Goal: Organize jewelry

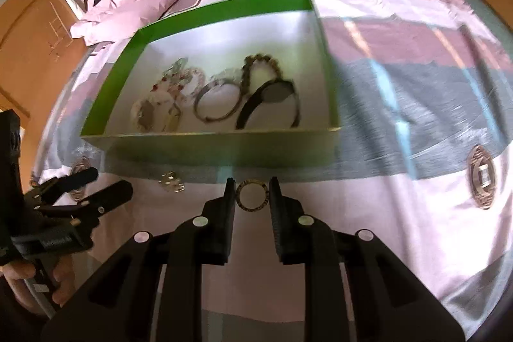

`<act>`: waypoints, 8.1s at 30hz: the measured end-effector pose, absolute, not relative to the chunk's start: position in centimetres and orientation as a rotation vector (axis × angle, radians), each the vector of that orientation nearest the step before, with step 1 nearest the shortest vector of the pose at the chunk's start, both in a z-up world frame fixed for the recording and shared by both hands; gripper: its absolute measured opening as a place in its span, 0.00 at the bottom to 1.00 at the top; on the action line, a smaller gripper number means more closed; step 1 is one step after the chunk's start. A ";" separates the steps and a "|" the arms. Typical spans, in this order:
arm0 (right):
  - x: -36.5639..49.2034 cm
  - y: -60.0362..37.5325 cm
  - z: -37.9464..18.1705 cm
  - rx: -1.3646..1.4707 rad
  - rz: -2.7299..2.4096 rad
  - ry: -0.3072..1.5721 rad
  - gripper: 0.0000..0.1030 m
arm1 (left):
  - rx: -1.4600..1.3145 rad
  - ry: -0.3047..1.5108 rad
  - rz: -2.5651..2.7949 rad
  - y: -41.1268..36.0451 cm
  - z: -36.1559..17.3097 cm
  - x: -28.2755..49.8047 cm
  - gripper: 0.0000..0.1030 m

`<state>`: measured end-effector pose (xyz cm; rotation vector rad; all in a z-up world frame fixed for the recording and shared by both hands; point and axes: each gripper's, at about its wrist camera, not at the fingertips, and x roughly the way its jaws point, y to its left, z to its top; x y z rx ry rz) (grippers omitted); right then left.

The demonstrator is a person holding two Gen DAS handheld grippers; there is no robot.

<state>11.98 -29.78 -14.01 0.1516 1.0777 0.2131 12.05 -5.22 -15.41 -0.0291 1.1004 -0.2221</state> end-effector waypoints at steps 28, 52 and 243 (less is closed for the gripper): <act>11.8 -29.0 -14.7 0.075 0.187 1.088 0.21 | -0.022 1.051 -0.385 -7.5 -15.5 11.5 0.13; 10.3 -28.3 -13.0 0.106 0.246 1.044 0.21 | -0.016 0.841 -0.335 -4.3 -11.9 6.7 0.13; 5.1 -28.2 -10.0 0.022 0.046 0.777 0.88 | 0.059 0.718 0.002 -0.4 -9.2 2.7 0.98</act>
